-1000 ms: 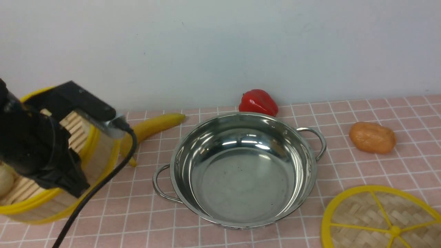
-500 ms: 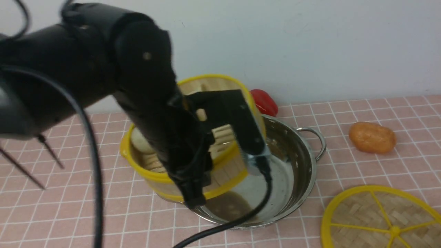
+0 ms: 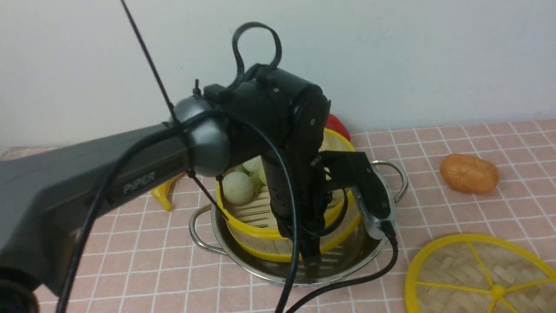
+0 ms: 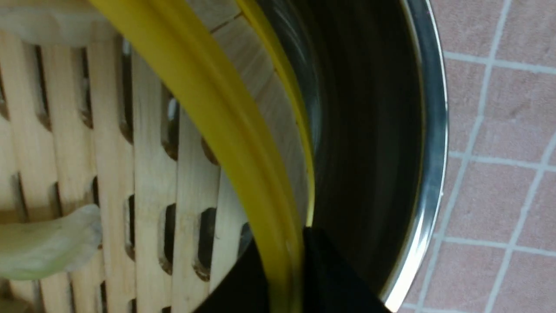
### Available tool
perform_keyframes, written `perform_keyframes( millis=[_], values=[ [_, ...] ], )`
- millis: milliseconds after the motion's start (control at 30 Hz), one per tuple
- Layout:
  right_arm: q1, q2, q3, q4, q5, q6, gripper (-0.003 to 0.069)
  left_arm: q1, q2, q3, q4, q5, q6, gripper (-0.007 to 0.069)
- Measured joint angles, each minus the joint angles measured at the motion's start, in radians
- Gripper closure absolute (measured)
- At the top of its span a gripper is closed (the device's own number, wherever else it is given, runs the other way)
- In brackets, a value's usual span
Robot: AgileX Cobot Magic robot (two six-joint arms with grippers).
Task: Place the steamer in the pot on the pink tablecloth, and put the lid on the steamer.
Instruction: 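Place the bamboo steamer basket with dumplings into the steel pot with the left gripper, then move the gripper down to the bamboo steamer lid and grasp its center knob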
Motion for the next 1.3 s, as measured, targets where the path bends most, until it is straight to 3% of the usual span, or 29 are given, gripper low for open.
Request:
perform_keyframes(
  millis=[333,467,667,833,900,967,1033,1067,1100,1200,1300],
  values=[
    [0.0,0.0,0.0,0.0,0.0,0.0,0.0419,-0.002,0.033,-0.001,-0.021,-0.056,-0.072,0.0554],
    [0.0,0.0,0.0,0.0,0.0,0.0,0.0419,-0.002,0.033,-0.003,-0.045,-0.065,-0.115,0.0441],
    [0.0,0.0,0.0,0.0,0.0,0.0,0.0419,-0.002,0.033,-0.011,-0.036,-0.061,-0.159,0.0175],
    [0.0,0.0,0.0,0.0,0.0,0.0,0.0419,-0.003,0.006,-0.099,0.063,0.029,-0.244,0.0123],
    [0.0,0.0,0.0,0.0,0.0,0.0,0.0419,-0.003,-0.009,-0.127,0.101,0.042,-0.289,0.0137],
    [0.0,0.0,0.0,0.0,0.0,0.0,0.0419,-0.003,-0.047,-0.19,0.168,0.045,-0.382,0.0218],
    [0.0,0.0,0.0,0.0,0.0,0.0,0.0419,-0.003,-0.098,-0.219,0.209,0.046,-0.459,0.0375],
    [0.0,0.0,0.0,0.0,0.0,0.0,0.0419,-0.003,-0.103,-0.221,0.212,0.046,-0.459,0.0375],
    [0.0,0.0,0.0,0.0,0.0,0.0,0.0419,-0.003,-0.149,-0.226,0.246,0.047,-0.49,0.0527],
    [0.0,0.0,0.0,0.0,0.0,0.0,0.0419,0.003,-0.235,-0.23,0.294,0.048,-0.515,0.063],
    [0.0,0.0,0.0,0.0,0.0,0.0,0.0419,0.018,-0.304,-0.23,0.292,0.051,-0.533,0.0647]
  ],
)
